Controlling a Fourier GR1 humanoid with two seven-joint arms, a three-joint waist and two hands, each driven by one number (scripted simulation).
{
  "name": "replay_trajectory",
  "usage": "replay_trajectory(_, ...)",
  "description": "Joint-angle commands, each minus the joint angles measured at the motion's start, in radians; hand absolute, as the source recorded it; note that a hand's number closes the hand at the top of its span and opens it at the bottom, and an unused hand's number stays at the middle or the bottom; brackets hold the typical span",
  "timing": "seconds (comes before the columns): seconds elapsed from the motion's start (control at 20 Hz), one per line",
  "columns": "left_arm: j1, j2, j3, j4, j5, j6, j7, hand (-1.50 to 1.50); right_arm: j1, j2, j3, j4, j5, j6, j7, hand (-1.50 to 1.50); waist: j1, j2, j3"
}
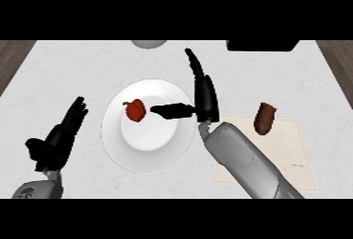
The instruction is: Pick the bell pepper from the placemat and place it in the plate
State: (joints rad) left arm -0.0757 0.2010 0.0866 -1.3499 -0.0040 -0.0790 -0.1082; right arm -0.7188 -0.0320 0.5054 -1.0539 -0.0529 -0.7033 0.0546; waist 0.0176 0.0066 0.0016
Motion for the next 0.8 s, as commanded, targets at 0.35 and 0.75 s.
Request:
replay_trajectory(0.35, 0.035, -0.007, 0.003, -0.009, -0.014, 0.001, -0.035, 0.00, 0.246, -0.228, -0.229, 0.061, -0.175, 0.448, -0.459, -1.50, -0.012, -0.004, -0.001)
replay_trajectory(0.75, 0.052, -0.023, 0.010, -0.029, -0.022, -0.006, -0.010, 0.00, 0.215, -0.174, -0.287, 0.184, -0.052, 0.531, -0.533, -1.50, -0.013, -0.006, -0.002)
